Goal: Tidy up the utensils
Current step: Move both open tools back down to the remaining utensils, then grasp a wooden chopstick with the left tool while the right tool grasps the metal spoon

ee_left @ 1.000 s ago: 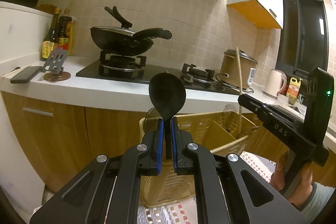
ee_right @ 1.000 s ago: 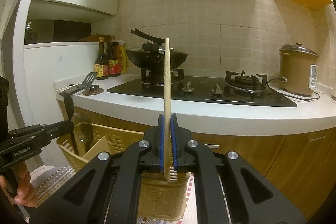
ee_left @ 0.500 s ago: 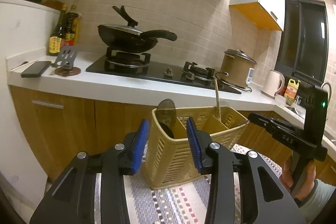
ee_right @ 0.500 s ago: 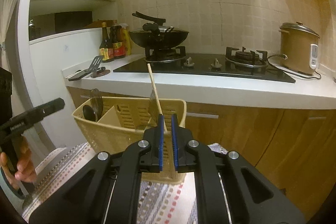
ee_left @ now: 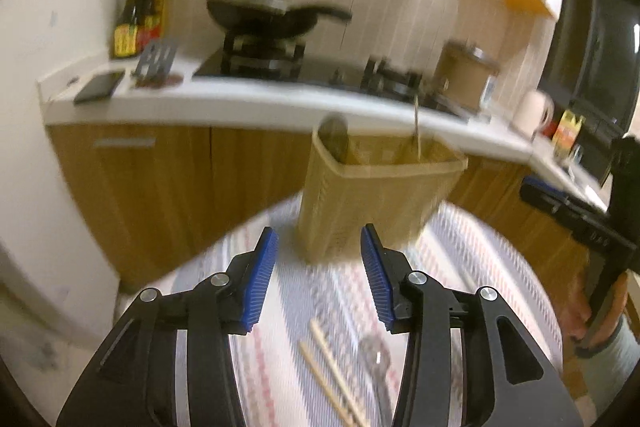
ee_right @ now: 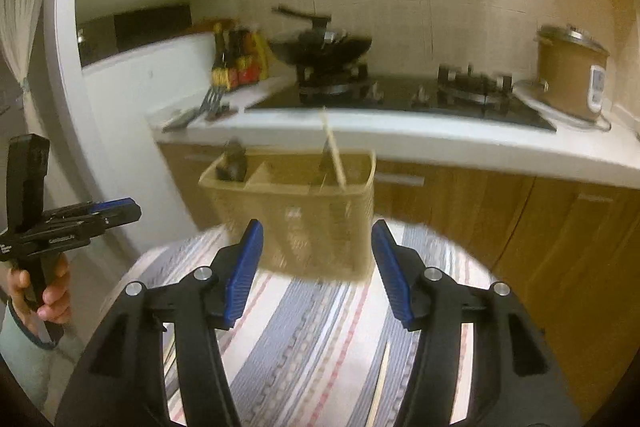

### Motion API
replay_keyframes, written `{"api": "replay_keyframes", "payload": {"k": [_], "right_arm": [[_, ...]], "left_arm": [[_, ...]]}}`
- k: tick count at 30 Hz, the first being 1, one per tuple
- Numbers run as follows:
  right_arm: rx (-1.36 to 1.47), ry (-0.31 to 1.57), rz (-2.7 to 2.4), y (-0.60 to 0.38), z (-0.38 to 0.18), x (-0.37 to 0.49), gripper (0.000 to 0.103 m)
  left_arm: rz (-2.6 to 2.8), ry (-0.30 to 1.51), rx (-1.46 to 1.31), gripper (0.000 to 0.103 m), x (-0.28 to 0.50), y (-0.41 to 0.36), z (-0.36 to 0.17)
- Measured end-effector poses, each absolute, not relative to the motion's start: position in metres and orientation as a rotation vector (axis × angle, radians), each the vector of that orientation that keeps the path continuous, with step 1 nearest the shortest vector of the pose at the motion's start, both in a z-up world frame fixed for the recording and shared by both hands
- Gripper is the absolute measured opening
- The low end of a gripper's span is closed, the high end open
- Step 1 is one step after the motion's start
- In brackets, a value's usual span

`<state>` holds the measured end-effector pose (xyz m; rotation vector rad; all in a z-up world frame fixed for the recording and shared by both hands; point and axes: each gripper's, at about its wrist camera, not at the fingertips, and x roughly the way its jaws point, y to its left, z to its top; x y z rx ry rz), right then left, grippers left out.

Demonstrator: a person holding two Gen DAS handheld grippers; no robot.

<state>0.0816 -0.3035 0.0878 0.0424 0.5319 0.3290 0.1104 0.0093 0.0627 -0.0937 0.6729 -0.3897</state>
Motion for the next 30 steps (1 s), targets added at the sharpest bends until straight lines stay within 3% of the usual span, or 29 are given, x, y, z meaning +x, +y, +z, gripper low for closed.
{"api": "replay_keyframes", "payload": {"k": [5,9,13,30], "right_arm": [[0.040,0.698,0.350,-0.289,0.067,0.071,0.053],[0.059,0.858,0.352,-0.278,0.040,0.070,0.053],[0.150,1.024,0.416,-0.264,0.009,0.070,0.053],[0.198,1.110,0.370,-0.273,-0.010,0.071,0.053]], "left_arm": [[-0.381,0.858,-0.086,0.039,0.098,0.013,0.033],[-0.387,0.980,-0.054,0.022,0.093,0.010,0.002],[-0.399,1.050,-0.058,0.021,0.090,0.005,-0.019],[-0.313,1.103,0.097,0.025,0.088,-0.024,-0.054]]}}
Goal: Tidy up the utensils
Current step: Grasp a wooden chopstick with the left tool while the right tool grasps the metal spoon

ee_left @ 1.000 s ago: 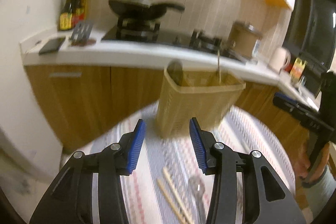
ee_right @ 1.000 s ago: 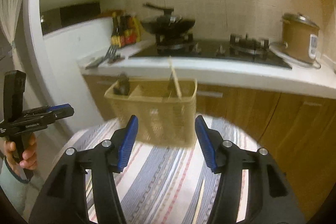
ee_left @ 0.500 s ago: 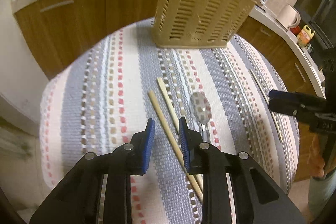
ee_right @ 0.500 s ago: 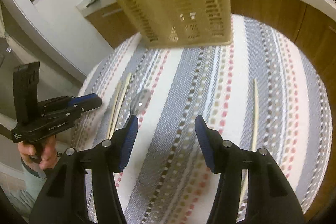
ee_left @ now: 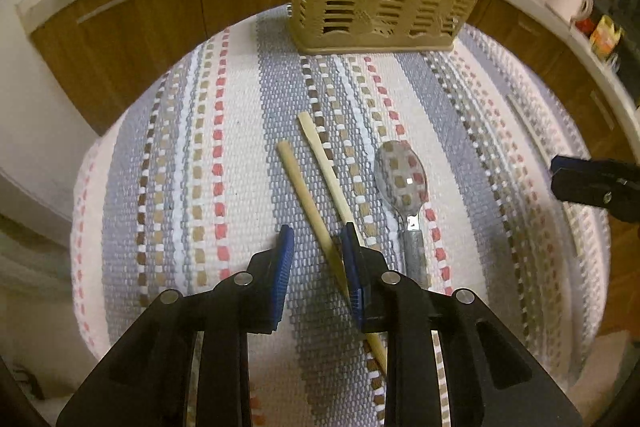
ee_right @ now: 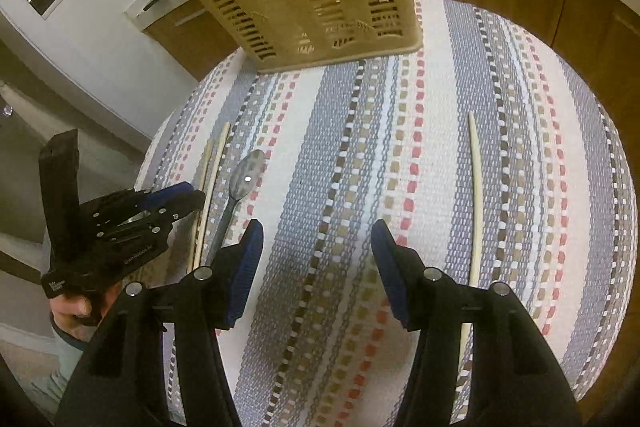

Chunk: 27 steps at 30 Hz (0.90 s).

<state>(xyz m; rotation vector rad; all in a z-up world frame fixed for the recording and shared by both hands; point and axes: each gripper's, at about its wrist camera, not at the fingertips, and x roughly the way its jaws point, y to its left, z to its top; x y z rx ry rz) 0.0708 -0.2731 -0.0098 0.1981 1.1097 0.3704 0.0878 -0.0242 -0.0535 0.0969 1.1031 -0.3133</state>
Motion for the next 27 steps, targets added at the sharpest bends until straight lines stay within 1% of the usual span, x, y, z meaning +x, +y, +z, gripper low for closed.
{"api": "replay_keyframes", "payload": {"k": [2,7,8,10,11,12,17,24,25,26,27], "right_arm": [[0.205,1.123,0.372,-0.274,-0.012,0.071,0.053],[0.218,1.167,0.397,-0.264,-0.016,0.075,0.053],[0.209,1.168,0.399,-0.261,-0.016,0.075,0.053],[0.187,1.167,0.399,-0.253,-0.015,0.075,0.053],[0.180,1.166,0.397,-0.252,-0.015,0.075,0.053],[0.179,1.165,0.391,-0.251,-0.015,0.076,0.053],[0.237,1.203,0.413,-0.243,-0.023,0.084,0.053],[0.235,1.242,0.426,-0.199,-0.039,0.093,0.052],[0.229,1.236,0.425,-0.191,-0.039,0.094,0.047],[0.214,1.232,0.419,-0.182,-0.040,0.096,0.039],[0.190,1.231,0.410,-0.173,-0.040,0.097,0.037]], "left_arm": [[-0.301,1.105,0.142,0.027,0.088,-0.030,-0.054],[-0.285,1.135,0.187,0.027,0.092,-0.035,-0.053],[-0.287,1.136,0.190,0.026,0.092,-0.035,-0.052],[-0.279,1.130,0.209,0.019,0.091,-0.033,-0.052],[-0.276,1.128,0.213,0.013,0.091,-0.033,-0.052],[-0.272,1.127,0.215,0.010,0.090,-0.032,-0.052],[-0.284,1.125,0.173,0.004,0.091,-0.022,-0.051],[-0.315,1.137,0.037,0.003,0.093,0.014,-0.050],[-0.310,1.136,0.022,0.003,0.092,0.016,-0.052],[-0.314,1.135,-0.009,0.003,0.091,0.024,-0.052],[-0.320,1.137,-0.033,0.003,0.090,0.030,-0.052]]}}
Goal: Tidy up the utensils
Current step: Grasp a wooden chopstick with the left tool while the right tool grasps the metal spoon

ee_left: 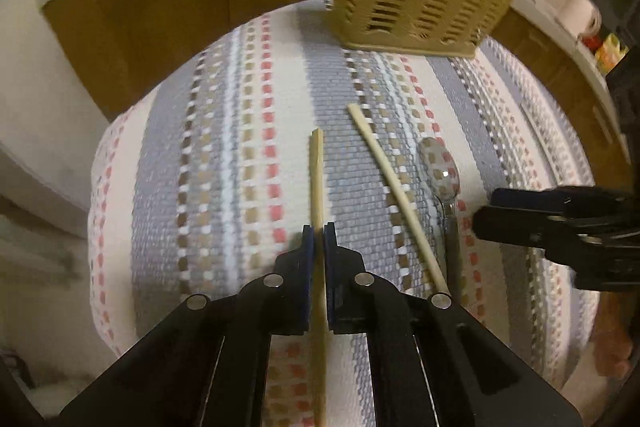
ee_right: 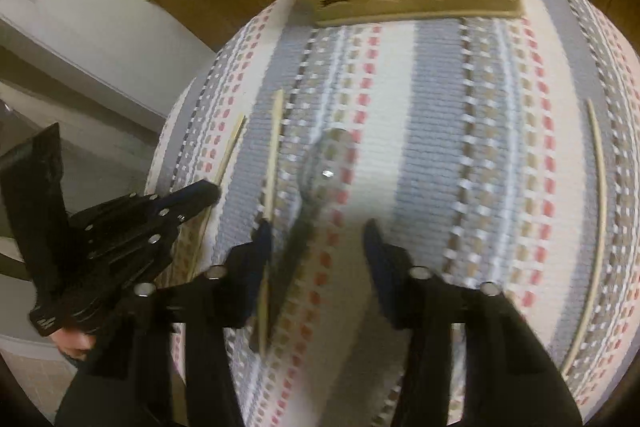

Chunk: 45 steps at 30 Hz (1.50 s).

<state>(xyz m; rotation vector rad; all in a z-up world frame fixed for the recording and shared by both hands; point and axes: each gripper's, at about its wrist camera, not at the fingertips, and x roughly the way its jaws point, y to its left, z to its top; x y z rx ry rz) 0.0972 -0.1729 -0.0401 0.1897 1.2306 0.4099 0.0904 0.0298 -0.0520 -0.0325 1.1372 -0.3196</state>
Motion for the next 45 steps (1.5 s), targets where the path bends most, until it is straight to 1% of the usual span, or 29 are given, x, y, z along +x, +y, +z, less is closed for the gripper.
{"api": "replay_keyframes", "payload": {"k": [3,4,5,8,12,14,16,21,24,25,27,29,30,31,39,43,45], "right_arm": [[0.134,1.234,0.374,-0.153,-0.045,0.099,0.036],[0.116,1.223,0.356,-0.150,-0.045,0.099,0.034],[0.074,1.207,0.330,-0.144,-0.043,0.098,0.029],[-0.006,1.190,0.286,-0.132,-0.043,0.098,0.021],[-0.108,1.191,0.282,-0.127,-0.044,0.099,0.018],[-0.151,1.194,0.310,-0.118,-0.044,0.100,0.007],[-0.193,1.191,0.310,-0.120,-0.041,0.097,0.000],[-0.172,1.256,0.319,-0.147,-0.049,0.100,0.000],[-0.006,1.286,0.391,-0.168,-0.049,0.101,0.001],[0.091,1.303,0.412,-0.175,-0.049,0.105,0.002],[0.184,1.322,0.445,-0.177,-0.049,0.110,0.007],[0.162,1.325,0.415,-0.172,-0.048,0.114,0.024],[0.152,1.327,0.404,-0.168,-0.049,0.117,0.028],[0.147,1.332,0.398,-0.159,-0.050,0.119,0.029],[0.097,1.365,0.269,-0.128,-0.054,0.138,0.029],[-0.113,1.319,0.185,-0.083,-0.061,0.136,0.029],[-0.220,1.275,0.173,-0.066,-0.062,0.129,0.024]], "left_arm": [[-0.322,1.134,-0.082,0.003,0.089,0.044,-0.051],[-0.320,1.129,-0.087,0.003,0.088,0.046,-0.050],[-0.324,1.122,-0.095,0.003,0.087,0.049,-0.048],[-0.342,1.106,-0.107,0.003,0.088,0.052,-0.044],[-0.356,1.103,-0.104,0.003,0.088,0.048,-0.042],[-0.364,1.108,-0.116,0.003,0.090,0.043,-0.043],[-0.372,1.122,-0.138,0.003,0.093,0.041,-0.047],[-0.413,1.186,-0.221,0.003,0.100,0.042,-0.058],[-0.426,1.207,-0.242,0.003,0.104,0.043,-0.061],[-0.423,1.206,-0.238,0.003,0.105,0.043,-0.060],[-0.420,1.206,-0.232,0.003,0.107,0.044,-0.060],[-0.423,1.208,-0.224,0.003,0.108,0.045,-0.059],[-0.423,1.208,-0.219,0.003,0.108,0.045,-0.059],[-0.427,1.207,-0.218,0.003,0.108,0.045,-0.060],[-0.444,1.188,-0.235,0.003,0.109,0.059,-0.059],[-0.453,1.176,-0.244,0.003,0.108,0.063,-0.058],[-0.460,1.169,-0.248,0.003,0.104,0.064,-0.056]]}}
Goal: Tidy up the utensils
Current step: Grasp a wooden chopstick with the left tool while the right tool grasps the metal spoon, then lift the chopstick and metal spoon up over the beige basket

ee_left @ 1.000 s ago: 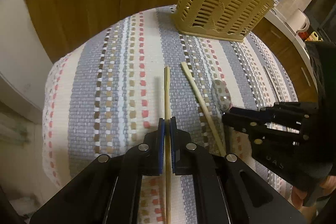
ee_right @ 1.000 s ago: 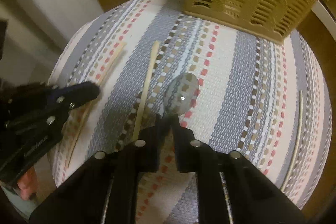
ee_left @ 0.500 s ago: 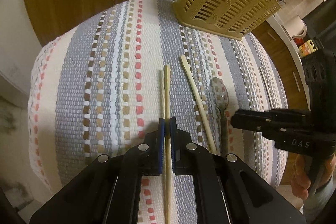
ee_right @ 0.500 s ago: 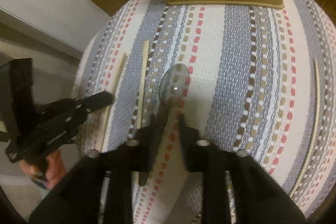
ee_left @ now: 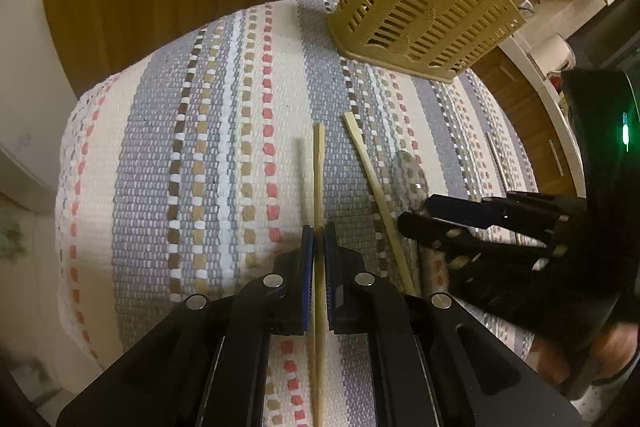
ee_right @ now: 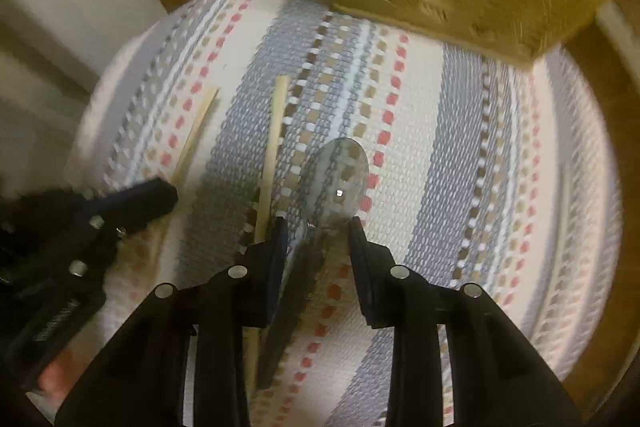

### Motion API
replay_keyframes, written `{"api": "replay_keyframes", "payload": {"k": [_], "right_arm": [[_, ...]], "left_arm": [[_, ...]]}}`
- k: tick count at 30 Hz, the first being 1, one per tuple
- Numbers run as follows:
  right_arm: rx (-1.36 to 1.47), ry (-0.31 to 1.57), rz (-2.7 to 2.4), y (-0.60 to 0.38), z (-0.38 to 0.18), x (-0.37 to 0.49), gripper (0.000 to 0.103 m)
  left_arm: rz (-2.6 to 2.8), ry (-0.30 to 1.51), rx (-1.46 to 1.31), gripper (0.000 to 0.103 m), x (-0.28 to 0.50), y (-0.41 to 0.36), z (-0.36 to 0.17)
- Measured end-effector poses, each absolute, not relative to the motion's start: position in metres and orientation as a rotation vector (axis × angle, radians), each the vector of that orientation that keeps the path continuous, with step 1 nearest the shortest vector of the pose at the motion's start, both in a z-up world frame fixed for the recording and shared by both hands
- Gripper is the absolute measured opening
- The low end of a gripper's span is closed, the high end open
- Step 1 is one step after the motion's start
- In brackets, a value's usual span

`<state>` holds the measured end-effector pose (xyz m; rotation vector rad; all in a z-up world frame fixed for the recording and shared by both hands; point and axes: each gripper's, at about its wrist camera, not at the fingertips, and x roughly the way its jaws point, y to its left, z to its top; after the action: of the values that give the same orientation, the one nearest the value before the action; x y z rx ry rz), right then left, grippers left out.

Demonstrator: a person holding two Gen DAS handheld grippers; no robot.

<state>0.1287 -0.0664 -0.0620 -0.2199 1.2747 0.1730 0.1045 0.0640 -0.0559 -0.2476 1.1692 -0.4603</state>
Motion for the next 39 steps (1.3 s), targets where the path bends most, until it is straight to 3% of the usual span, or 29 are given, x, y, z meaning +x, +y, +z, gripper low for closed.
{"api": "replay_keyframes", "payload": {"k": [2,3,22,27,36,38,39], "right_arm": [[-0.253,1.271,0.189,-0.057,-0.063,0.126,0.011],[-0.252,1.275,0.195,-0.056,-0.063,0.126,0.010],[-0.125,1.354,0.200,-0.133,-0.069,0.126,0.010],[-0.103,1.385,0.232,-0.154,-0.068,0.124,0.011],[-0.097,1.413,0.266,-0.182,-0.064,0.136,0.011],[-0.097,1.405,0.267,-0.186,-0.062,0.136,0.011],[-0.101,1.394,0.266,-0.187,-0.062,0.136,0.011]], "left_arm": [[-0.465,1.167,-0.248,0.003,0.102,0.063,-0.055],[-0.466,1.168,-0.248,0.003,0.101,0.061,-0.055],[-0.471,1.238,-0.163,0.004,0.106,0.032,-0.059],[-0.470,1.279,-0.059,0.017,0.125,0.021,-0.055],[-0.472,1.317,0.186,0.021,0.139,-0.021,-0.055],[-0.451,1.311,0.240,0.019,0.136,-0.027,-0.057],[-0.430,1.298,0.278,0.009,0.133,-0.032,-0.058]]}}
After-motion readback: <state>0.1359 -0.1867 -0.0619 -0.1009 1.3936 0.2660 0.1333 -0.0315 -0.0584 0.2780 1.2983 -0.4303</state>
